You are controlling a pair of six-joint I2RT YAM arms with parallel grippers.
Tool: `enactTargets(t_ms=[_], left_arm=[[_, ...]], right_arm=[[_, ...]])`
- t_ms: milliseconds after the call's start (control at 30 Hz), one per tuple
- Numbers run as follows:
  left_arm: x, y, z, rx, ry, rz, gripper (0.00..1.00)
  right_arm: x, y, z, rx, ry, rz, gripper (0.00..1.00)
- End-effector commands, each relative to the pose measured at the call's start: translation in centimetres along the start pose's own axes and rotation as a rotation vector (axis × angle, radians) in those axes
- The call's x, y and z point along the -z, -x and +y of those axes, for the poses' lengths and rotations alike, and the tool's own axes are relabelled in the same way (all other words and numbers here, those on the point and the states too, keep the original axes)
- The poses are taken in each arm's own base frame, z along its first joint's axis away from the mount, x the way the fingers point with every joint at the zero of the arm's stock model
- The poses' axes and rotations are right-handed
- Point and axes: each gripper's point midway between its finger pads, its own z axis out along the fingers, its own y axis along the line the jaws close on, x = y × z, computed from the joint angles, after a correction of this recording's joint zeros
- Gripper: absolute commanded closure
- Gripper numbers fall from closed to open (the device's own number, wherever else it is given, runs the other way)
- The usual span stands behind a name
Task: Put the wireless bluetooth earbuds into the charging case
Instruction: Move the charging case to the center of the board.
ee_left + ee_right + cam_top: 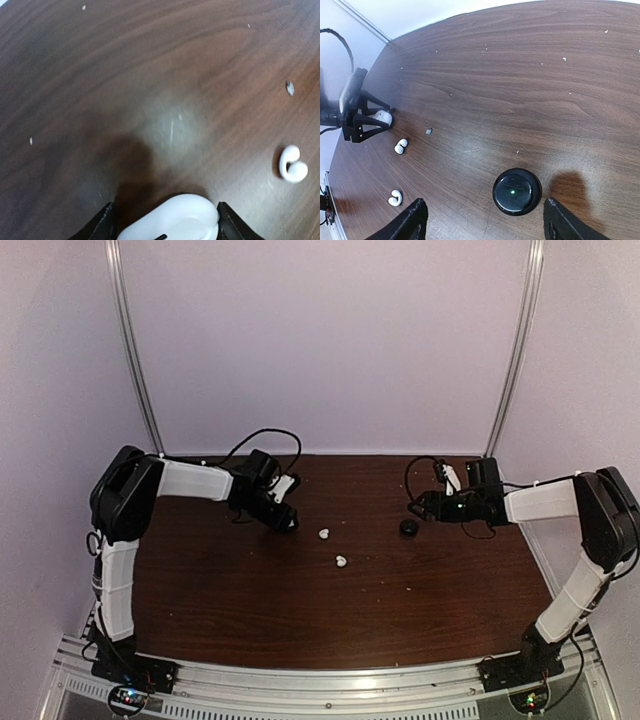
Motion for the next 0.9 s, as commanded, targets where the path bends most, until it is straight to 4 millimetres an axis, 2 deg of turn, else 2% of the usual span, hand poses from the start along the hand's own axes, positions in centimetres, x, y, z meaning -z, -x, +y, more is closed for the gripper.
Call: enactTargets(t_ms=[0,100,167,200,267,300,433,567,667,767,867], left_arm=[[2.1,-3.2,-2.1,0.048,-0.012,0.038,0.47],[3.4,-5.7,-4.4,0.032,-0.029,0.081,0.37],[4.4,-7.4,-5.7,0.041,-0.063,0.101,0.27],[5.1,-7.6,-6.3,0.054,-0.091,0.096,0.22],[6.7,-7.5,-7.1,0.072,-0.131,0.078,0.05],[7.4,-7.5,-7.3,0.074,-0.14,0.076,0.02],[10.2,-5.7,-6.9,0.066,-0.103,0.023,0.02],[12.3,-4.2,-6.1,-0.018,-0.052,-0.037,0.02],[12.4,-5.0,-6.2,-0.112,-0.055,-0.028,0.02],[12.1,-6.4,-7.5,-0.234,-0.128,-0.052,0.03],[11.7,-7.6,-8.3,-0.333,-0.173,-0.076,0.11]], right_arm=[[1.3,1.0,1.2,0.03,0.037,-0.039,0.2],[1.7,1.3,2.0,0.043,0.057,-0.048,0.19],[2.1,1.6,2.5,0.053,0.069,-0.052,0.18],[2.2,1.6,2.8,0.058,0.074,-0.052,0.17],[2.6,1.8,3.3,0.07,0.086,-0.056,0.16],[2.8,2.0,3.5,0.074,0.09,-0.06,0.15],[3.3,2.5,4.6,0.094,0.119,-0.072,0.15],[3.7,2.7,6.1,0.123,0.158,-0.079,0.17],[4.0,2.8,7.4,0.144,0.194,-0.08,0.18],[4.2,2.6,8.5,0.155,0.235,-0.073,0.19],[4.5,2.3,9.4,0.169,0.263,-0.066,0.2]])
